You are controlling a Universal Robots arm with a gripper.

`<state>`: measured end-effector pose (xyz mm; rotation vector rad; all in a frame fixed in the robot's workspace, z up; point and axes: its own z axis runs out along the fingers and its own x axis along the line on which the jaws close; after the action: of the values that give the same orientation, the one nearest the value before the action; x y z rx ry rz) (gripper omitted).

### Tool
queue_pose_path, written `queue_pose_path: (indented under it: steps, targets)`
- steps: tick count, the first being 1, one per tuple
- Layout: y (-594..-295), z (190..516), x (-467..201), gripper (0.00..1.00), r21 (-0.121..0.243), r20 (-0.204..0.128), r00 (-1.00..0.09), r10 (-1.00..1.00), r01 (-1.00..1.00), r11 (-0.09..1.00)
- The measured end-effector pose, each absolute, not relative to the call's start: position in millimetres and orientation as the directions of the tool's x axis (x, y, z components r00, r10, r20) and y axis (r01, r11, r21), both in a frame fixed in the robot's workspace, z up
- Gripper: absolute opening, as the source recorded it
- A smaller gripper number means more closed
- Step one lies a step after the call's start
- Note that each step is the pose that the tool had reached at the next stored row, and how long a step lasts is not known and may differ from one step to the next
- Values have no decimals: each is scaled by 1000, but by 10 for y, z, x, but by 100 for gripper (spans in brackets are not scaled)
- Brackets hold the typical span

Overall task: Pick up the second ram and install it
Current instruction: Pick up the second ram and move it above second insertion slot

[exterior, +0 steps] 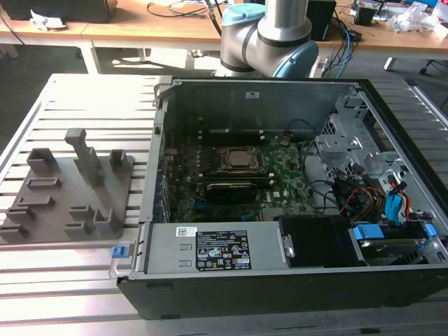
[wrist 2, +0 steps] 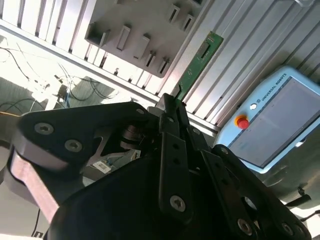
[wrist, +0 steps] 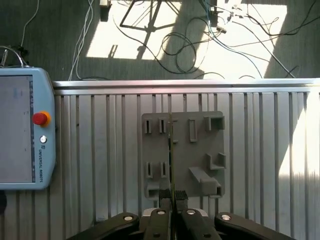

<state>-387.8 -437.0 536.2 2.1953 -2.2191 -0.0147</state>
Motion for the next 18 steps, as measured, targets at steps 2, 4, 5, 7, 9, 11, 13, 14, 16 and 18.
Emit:
queue_pose_path:
  steps: [2, 4, 5, 7, 9, 11, 13, 14, 16, 18]
  targets:
    - [-4370, 5362, -3878, 14, 21, -37, -11, -999, -1000, 10]
    - [-4370, 5361, -3878, 14, 22, -74, -11, -997, -1000, 9]
    - [-4369, 5357, -3878, 14, 22, -65, -11, -998, -1000, 9]
    - [-4367, 5356, -3873, 14, 22, -30, -10, -999, -1000, 9]
    - [-4365, 5308, -3731, 14, 29, -21, -8, -1000, -1000, 8]
    - [-4365, 5254, -3538, 14, 43, -21, -8, -1000, -999, 7]
    - [-4365, 5169, -3471, 14, 49, -21, -8, -1000, -999, 7]
    - [-4365, 5130, -3463, 14, 52, -21, -8, -1000, -999, 7]
    - [-4365, 5071, -3462, 14, 55, -21, -8, -1000, -998, 7]
    - [-4365, 5026, -3462, 14, 57, -21, -8, -1000, -998, 7]
